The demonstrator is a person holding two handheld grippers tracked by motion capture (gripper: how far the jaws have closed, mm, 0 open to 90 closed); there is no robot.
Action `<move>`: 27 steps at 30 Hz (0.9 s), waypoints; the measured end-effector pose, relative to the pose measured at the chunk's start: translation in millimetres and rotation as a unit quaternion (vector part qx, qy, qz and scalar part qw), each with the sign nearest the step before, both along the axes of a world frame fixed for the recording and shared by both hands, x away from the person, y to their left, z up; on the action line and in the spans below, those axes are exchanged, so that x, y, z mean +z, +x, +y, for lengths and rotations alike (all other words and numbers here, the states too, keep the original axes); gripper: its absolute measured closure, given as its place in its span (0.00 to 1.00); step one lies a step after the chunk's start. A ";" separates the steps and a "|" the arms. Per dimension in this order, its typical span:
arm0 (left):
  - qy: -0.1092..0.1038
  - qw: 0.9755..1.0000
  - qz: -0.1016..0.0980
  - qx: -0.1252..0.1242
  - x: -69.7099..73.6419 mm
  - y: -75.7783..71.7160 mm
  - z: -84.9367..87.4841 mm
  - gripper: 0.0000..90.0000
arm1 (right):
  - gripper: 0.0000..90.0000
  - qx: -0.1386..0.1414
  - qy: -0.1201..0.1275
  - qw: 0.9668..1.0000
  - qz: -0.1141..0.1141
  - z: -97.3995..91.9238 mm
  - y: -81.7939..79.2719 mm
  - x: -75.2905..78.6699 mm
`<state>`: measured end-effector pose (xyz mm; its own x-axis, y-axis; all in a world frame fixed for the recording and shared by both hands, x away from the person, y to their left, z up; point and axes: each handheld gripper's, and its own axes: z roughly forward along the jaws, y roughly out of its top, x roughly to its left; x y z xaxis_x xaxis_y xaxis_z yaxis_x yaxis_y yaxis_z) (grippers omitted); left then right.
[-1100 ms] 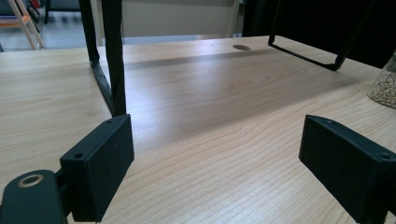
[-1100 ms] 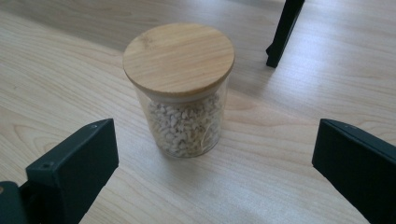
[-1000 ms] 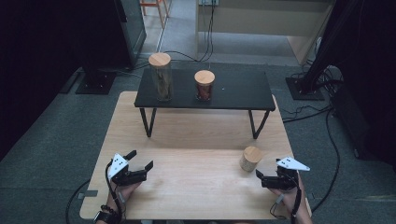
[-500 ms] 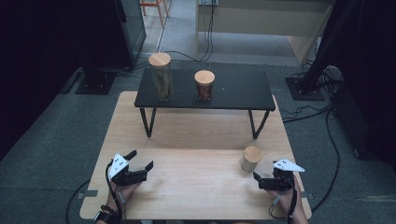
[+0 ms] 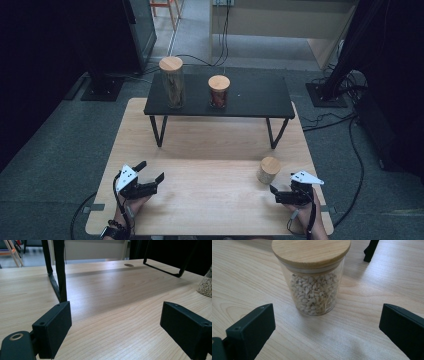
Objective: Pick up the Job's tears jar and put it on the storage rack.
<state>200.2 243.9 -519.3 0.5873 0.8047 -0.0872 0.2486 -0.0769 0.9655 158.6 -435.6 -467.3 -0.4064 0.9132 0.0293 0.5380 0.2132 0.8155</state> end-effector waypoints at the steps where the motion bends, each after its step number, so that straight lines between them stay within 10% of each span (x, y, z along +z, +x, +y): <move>1: 0.001 1.000 0.000 0.000 0.2 0.0 -0.1 0.11 | 0.00 0.000 0.000 1.000 0.001 0.1 0.2 -0.6; 27: -0.001 1.000 0.000 -0.002 -0.2 0.7 0.7 0.11 | 0.00 0.024 0.002 1.000 0.007 20.5 30.0 -6.0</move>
<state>200.9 244.6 -519.5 0.5912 0.8016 -0.0892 0.2487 -0.0759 0.9656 188.6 -415.0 -473.3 -0.4484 0.8930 0.0386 0.5385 0.2354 0.8091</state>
